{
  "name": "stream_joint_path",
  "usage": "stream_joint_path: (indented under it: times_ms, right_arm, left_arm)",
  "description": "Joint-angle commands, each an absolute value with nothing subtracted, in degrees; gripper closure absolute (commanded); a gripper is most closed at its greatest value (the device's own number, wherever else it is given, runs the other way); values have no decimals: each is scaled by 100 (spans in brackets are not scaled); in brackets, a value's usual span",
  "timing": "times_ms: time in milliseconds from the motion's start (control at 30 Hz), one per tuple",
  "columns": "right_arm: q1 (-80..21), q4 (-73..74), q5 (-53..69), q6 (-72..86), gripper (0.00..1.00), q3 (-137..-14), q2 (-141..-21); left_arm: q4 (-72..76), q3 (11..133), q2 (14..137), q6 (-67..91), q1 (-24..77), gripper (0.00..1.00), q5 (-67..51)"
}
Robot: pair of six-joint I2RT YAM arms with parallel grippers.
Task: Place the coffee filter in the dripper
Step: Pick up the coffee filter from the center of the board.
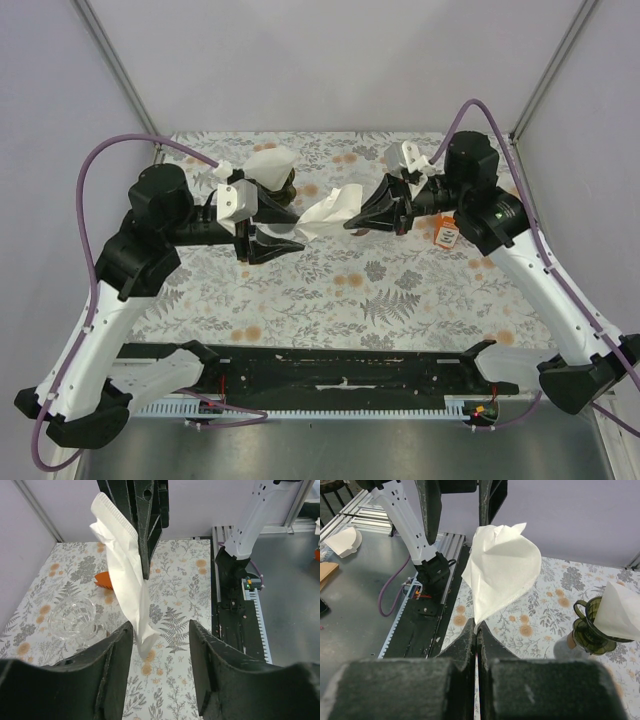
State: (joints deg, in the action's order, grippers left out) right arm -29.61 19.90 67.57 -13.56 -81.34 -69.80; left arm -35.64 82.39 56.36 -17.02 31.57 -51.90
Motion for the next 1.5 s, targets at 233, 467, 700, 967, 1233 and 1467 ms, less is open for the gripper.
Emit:
stream_joint_path:
  times_ms: [233,467,700,967,1233,1467]
  right_arm:
    - [-3471,2795,6618,-2144,100,-8701,-7181]
    - [-3507,2847,6381,-2276,100,-8727,-7137]
    - [-3156,3015,5959,-2496,100,-8394,-6970]
    - [-3164,2279,6503,-1672,30,-8613,-7171]
    - [-3454,643,6608,-107,12,-8665,-7487]
    - [-3480,404,7294,703,91,-9053,-8024]
  left_arm:
    - [-2997,8525,6020,-844,3278,35,-5036]
    - [-3024,8429,6038,-730,3340,82,-5343]
    - [-3111,8561,5810,-1194,3313,98,-4686]
    - [-3428,8402,5739,-2100,3410,98,-4570]
    - [-3708,8455,5766,-2531,3498,98,-4491]
    - [-3779,8473,5766,-2742,3586,98,-4236]
